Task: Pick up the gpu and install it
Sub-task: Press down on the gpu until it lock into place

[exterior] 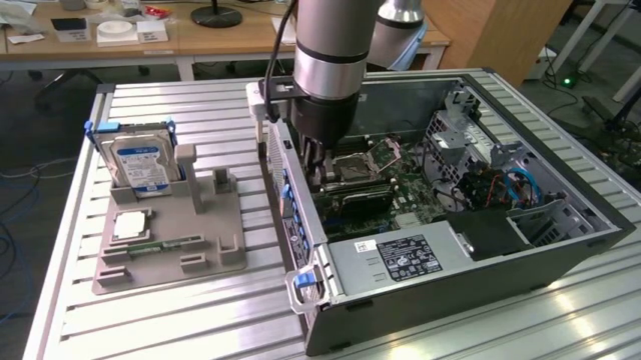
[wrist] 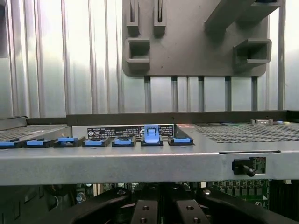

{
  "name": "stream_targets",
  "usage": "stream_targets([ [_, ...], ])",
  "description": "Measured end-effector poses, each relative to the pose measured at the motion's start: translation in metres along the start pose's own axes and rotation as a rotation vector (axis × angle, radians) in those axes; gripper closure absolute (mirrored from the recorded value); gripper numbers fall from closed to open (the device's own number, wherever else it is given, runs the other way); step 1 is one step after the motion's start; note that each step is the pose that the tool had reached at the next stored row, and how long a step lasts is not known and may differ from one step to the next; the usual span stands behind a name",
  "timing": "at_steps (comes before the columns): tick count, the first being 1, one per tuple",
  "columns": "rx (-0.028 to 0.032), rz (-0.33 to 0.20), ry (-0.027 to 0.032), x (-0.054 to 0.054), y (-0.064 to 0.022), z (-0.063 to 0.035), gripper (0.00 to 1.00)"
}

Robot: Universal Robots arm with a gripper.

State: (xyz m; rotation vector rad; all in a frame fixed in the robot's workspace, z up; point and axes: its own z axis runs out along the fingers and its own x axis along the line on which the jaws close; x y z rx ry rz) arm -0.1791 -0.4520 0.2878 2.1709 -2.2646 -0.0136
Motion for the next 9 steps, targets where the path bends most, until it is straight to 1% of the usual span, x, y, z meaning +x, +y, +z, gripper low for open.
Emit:
stream_targets([
  [5, -0.0012, 0.0, 0.0005, -0.002, -0.0001, 0.0084, 0.89],
  [7, -0.0114, 0.0, 0.0006, -0.002, -0.0059, 0.0093, 0.89],
  [9, -0.0247, 0.0, 0.0011, -0.003, -0.0122, 0.0092, 0.89],
])
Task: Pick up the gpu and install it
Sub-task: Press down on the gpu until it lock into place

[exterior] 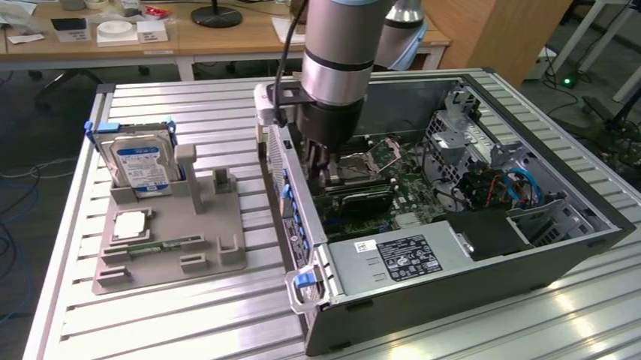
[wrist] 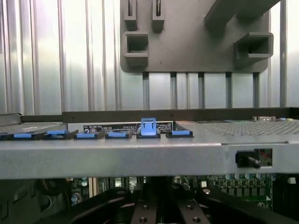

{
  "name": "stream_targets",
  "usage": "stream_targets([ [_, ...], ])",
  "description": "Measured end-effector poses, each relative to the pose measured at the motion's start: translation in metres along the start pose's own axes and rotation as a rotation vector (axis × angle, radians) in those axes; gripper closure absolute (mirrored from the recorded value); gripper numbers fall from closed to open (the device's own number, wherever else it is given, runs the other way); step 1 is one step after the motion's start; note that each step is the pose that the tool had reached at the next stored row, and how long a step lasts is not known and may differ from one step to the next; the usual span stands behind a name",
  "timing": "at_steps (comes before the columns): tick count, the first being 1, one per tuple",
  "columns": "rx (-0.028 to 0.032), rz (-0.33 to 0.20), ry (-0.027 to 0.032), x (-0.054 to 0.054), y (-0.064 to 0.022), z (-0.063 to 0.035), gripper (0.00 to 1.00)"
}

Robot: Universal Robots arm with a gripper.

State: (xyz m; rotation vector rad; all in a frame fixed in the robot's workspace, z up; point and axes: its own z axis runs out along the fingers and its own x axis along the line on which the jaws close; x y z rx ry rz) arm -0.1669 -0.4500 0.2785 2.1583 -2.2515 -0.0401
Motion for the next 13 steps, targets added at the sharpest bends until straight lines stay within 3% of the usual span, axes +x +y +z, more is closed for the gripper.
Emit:
stream_targets([
  [3, -0.0148, 0.0, 0.0009, 0.0, -0.0088, -0.0002, 0.89],
  [6, -0.0236, 0.0, 0.0011, -0.001, -0.0165, 0.0002, 0.89],
  [13, -0.0275, 0.0, 0.0007, 0.001, -0.0185, 0.005, 0.89],
])
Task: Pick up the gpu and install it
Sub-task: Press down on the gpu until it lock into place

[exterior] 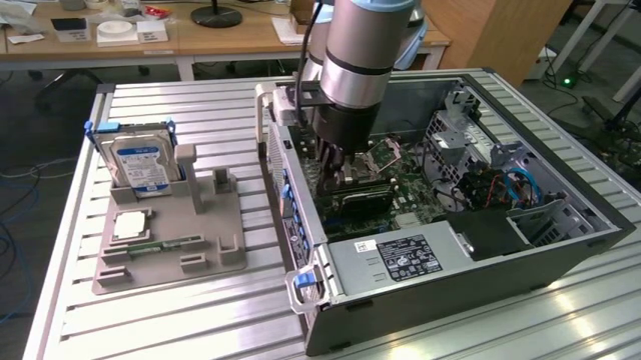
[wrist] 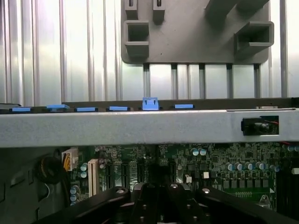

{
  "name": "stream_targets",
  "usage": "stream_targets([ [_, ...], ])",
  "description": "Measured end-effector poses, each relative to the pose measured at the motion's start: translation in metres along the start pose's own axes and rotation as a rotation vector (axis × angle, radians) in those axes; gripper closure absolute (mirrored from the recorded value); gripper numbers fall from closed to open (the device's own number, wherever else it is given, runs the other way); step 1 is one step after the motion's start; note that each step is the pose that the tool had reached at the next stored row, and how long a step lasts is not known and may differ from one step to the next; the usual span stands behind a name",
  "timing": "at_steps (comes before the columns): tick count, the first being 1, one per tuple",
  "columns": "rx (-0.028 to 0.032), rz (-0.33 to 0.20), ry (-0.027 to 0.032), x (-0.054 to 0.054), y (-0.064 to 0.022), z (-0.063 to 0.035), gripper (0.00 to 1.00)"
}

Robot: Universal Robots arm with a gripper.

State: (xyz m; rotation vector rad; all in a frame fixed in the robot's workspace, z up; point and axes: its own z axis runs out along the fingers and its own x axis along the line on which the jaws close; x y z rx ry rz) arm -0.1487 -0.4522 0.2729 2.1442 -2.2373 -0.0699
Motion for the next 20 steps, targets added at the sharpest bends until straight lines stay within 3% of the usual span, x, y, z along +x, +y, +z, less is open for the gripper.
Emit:
stream_targets([
  [12, -0.0014, 0.0, 0.0011, 0.0, 0.003, 0.0119, 0.89],
  [15, -0.0061, 0.0, 0.0016, 0.0, 0.0025, 0.0139, 0.89],
  [17, -0.0066, 0.0, -0.0007, 0.0, 0.0006, 0.014, 0.89],
  [20, -0.0041, -0.001, -0.0147, 0.0, -0.0006, 0.0109, 0.89],
])
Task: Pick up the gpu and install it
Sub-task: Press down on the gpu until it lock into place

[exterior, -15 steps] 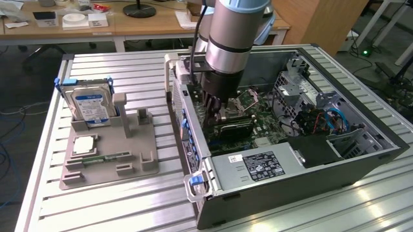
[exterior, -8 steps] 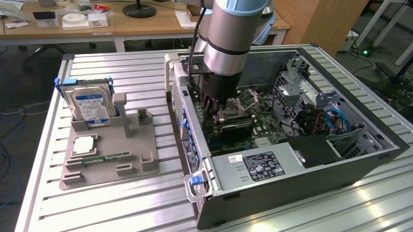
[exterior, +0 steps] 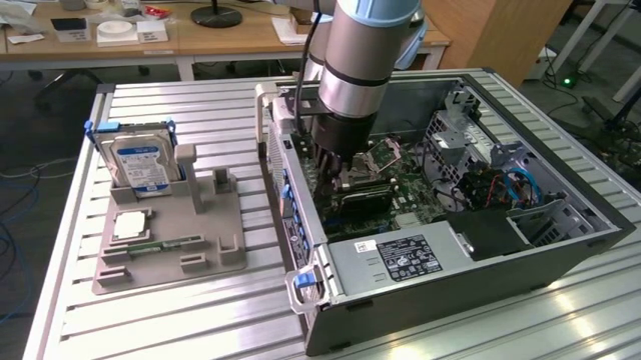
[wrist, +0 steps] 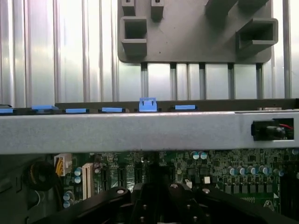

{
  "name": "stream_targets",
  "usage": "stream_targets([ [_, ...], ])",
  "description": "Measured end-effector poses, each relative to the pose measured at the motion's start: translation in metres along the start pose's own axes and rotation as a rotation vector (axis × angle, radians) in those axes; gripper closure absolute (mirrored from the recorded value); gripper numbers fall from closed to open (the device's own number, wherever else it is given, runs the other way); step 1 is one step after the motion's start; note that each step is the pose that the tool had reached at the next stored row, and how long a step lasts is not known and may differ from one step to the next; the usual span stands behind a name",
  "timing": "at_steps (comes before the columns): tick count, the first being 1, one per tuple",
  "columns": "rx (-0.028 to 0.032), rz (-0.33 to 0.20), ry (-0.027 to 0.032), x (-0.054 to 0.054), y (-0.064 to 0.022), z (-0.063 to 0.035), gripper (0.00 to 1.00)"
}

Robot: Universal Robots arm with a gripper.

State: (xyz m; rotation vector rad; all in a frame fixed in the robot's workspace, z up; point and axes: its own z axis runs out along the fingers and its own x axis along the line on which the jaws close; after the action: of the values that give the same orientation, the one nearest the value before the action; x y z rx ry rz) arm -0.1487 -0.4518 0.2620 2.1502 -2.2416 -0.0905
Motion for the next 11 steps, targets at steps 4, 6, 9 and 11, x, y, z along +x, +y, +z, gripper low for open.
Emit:
stream_targets([
  [4, -0.0019, 0.0, -0.0042, 0.0001, 0.0009, -0.0083, 0.89],
  [6, -0.0019, 0.0, -0.0043, 0.0001, 0.0008, -0.0093, 0.89],
  [9, 0.0139, -0.001, -0.0067, 0.0003, 0.0006, -0.0093, 0.89],
  [11, 0.0421, -0.002, -0.011, 0.0002, 0.0007, -0.0092, 0.89],
])
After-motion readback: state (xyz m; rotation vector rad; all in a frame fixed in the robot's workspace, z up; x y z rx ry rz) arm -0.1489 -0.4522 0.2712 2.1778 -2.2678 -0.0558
